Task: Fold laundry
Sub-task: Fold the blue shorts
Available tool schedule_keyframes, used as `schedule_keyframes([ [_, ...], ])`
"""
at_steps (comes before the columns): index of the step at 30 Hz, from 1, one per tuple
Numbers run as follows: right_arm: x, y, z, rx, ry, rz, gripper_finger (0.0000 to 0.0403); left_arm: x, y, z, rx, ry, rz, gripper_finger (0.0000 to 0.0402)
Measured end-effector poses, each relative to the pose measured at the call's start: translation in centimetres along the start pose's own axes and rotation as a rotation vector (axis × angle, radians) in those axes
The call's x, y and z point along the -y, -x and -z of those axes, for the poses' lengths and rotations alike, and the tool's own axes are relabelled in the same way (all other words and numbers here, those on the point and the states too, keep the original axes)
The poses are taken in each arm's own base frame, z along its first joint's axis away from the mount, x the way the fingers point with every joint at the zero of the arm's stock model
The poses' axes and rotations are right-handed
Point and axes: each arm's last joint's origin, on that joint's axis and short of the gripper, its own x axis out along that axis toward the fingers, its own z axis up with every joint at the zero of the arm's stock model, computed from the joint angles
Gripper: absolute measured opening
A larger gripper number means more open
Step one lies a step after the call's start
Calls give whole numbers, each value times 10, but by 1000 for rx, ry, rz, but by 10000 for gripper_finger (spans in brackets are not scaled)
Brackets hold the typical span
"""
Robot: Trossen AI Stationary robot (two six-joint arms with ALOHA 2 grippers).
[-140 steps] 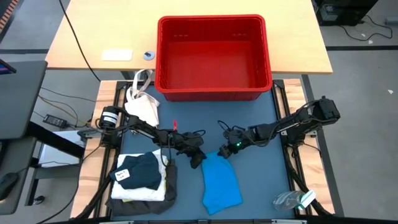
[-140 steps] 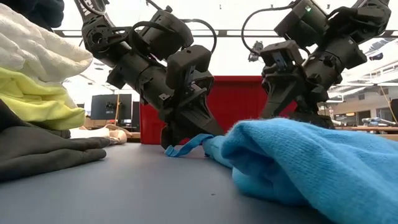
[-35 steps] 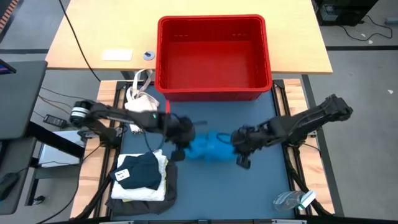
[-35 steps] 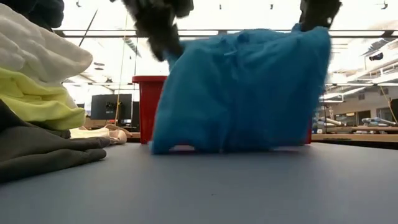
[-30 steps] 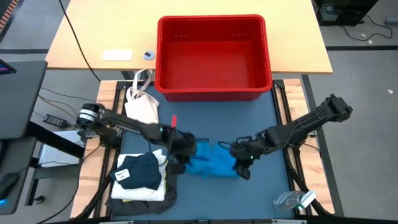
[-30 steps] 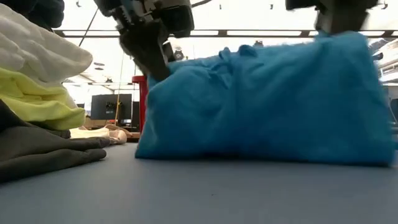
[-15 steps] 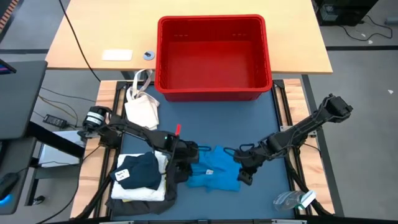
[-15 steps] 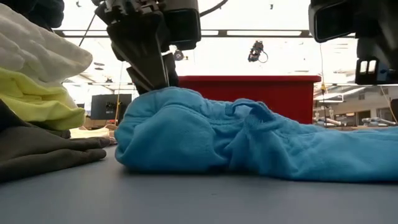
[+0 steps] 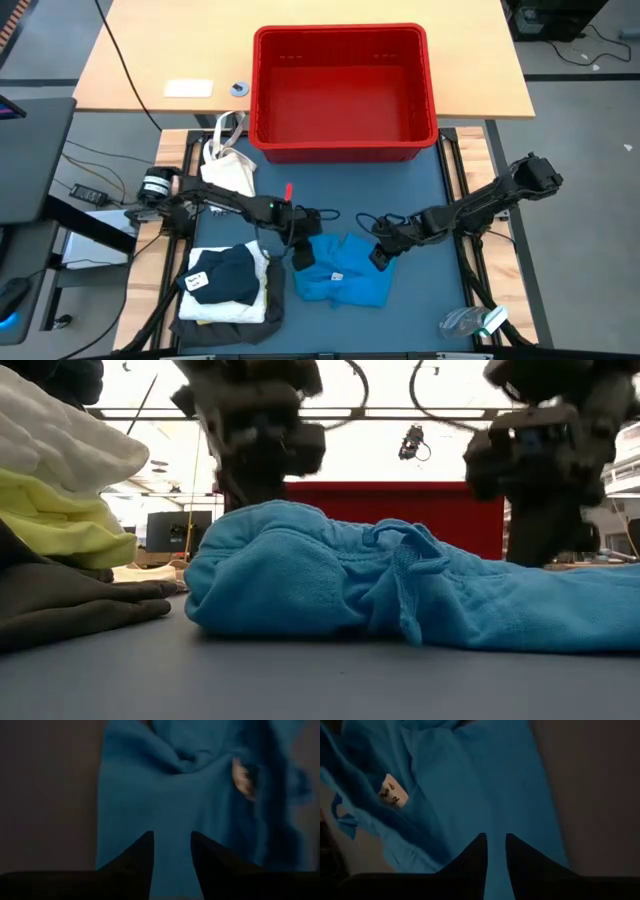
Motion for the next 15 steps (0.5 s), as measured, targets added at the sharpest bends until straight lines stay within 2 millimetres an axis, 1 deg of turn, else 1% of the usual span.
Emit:
schedule_keyframes([
  [3,12,-14,3,-10,-11,-49,69,-8,-20,-2,-3,2,-5,134],
  [6,29,-22,7,-30,-70,20,54,-19,-38,-1,-30,22,-37,134],
  [8,39,-24,8,-31,-140,60,42,-29,-44,-3,-30,47,-90,134],
  [11,45,-20,10,14,-191,94,27,-45,-41,-8,-24,100,-125,134],
  [15,46,-9,7,109,-191,121,21,-62,-18,-17,49,140,-204,134],
])
